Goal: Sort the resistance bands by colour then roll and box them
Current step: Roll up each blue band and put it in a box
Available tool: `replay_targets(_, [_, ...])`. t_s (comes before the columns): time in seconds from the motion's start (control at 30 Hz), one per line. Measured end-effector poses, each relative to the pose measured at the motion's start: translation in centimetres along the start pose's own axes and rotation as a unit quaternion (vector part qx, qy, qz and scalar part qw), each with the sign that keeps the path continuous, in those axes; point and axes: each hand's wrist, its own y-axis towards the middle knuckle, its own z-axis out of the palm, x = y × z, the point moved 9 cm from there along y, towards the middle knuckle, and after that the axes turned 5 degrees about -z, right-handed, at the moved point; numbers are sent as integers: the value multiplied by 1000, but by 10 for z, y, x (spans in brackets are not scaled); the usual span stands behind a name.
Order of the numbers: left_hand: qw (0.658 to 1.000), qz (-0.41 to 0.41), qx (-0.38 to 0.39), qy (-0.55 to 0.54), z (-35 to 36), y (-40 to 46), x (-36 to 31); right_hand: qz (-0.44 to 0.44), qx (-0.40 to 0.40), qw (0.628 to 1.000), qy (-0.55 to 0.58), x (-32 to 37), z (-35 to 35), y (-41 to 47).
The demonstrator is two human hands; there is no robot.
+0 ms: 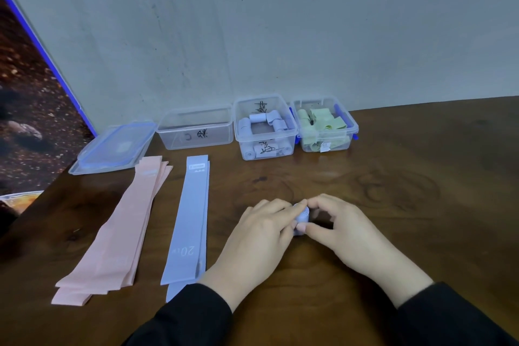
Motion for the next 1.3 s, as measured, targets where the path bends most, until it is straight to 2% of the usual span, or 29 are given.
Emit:
replay_targets(0.17, [976,-130,18,-174,-12,2,21,39,-19,990,136,1,-2,-2])
replay_targets(0.4, [953,-150,22,-263,-24,5,22,55,-65,960,265,17,-4,2])
replay_targets(0.63, [889,-217,41,-402,-33,4,33,68,-79,957,270,35,0,12])
replay_targets(0.73, [872,-251,31,-418,-33,2,48,58,-129,969,202,36,-4,17])
replay_targets(0.8, [847,-280,39,-449,-30,1,58,-31,-147,987,60,54,-14,19])
replay_targets(0.9, [804,-313,53,-502,-30,3,66,-176,-64,978,-90,81,-3,23])
replay_targets(1.07, [747,-365,80,-549,-26,5,79,-241,-19,947,-211,91,-1,41])
replay_targets(1.13, [743,-385,88,-541,-26,9,84,-249,-3,936,-248,96,2,48])
replay_targets(1.3, [770,-405,63,-489,-40,38,101,-240,1,936,-257,106,-3,79])
